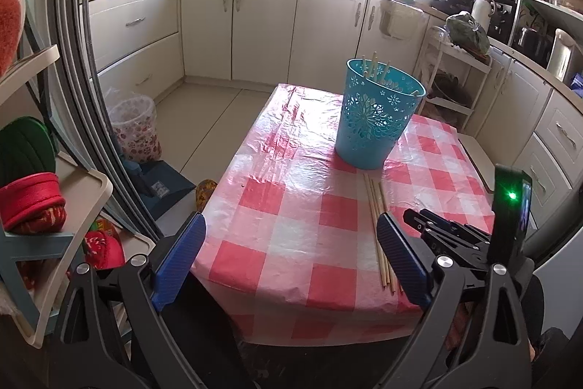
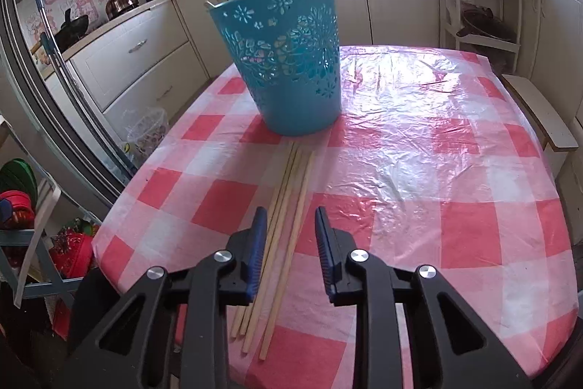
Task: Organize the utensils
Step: 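Move the right tool back to the sticks and close on one, then close the left tool on a wooden stick and lift it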
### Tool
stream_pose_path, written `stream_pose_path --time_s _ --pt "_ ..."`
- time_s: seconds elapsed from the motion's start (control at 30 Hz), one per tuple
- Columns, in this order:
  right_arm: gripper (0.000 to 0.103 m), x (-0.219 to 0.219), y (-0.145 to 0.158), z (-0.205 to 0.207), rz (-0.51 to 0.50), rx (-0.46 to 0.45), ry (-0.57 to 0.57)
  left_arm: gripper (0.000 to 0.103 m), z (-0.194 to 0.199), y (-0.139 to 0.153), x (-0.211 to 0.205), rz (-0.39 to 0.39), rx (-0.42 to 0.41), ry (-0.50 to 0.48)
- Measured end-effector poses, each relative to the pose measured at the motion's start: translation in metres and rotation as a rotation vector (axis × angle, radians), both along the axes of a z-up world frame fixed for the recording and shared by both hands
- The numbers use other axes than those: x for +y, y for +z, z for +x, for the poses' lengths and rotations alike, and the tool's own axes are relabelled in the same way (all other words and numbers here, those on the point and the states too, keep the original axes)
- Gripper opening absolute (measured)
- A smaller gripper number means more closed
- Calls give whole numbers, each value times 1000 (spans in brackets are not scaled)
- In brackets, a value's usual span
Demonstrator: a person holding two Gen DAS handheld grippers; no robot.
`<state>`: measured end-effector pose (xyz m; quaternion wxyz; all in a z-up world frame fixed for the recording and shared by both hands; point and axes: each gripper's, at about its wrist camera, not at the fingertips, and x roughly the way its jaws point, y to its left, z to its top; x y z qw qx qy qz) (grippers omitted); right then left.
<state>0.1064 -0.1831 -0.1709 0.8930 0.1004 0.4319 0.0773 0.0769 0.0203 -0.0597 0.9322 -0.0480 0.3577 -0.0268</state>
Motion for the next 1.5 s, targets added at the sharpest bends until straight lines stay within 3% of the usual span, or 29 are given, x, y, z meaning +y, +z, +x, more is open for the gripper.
stream_pose_path --time_s 0.23,0.47,0.73,0.97,1.33,1.5 --pt "22 10 -23 35 -69 82 14 91 7 -9 2 3 27 3" --pt "7 5 -30 35 -131 101 54 91 27 -26 -9 8 84 -20" --pt "6 -43 -31 11 -46 81 30 91 87 -73 -64 61 172 -113" --pt "6 -53 -34 11 37 72 25 91 133 -113 -104 141 254 -128" --pt "6 -62 -35 13 118 84 27 90 152 -126 -120 203 273 -116" --pt "6 -63 -35 13 128 86 29 78 155 -129 -123 211 279 -119"
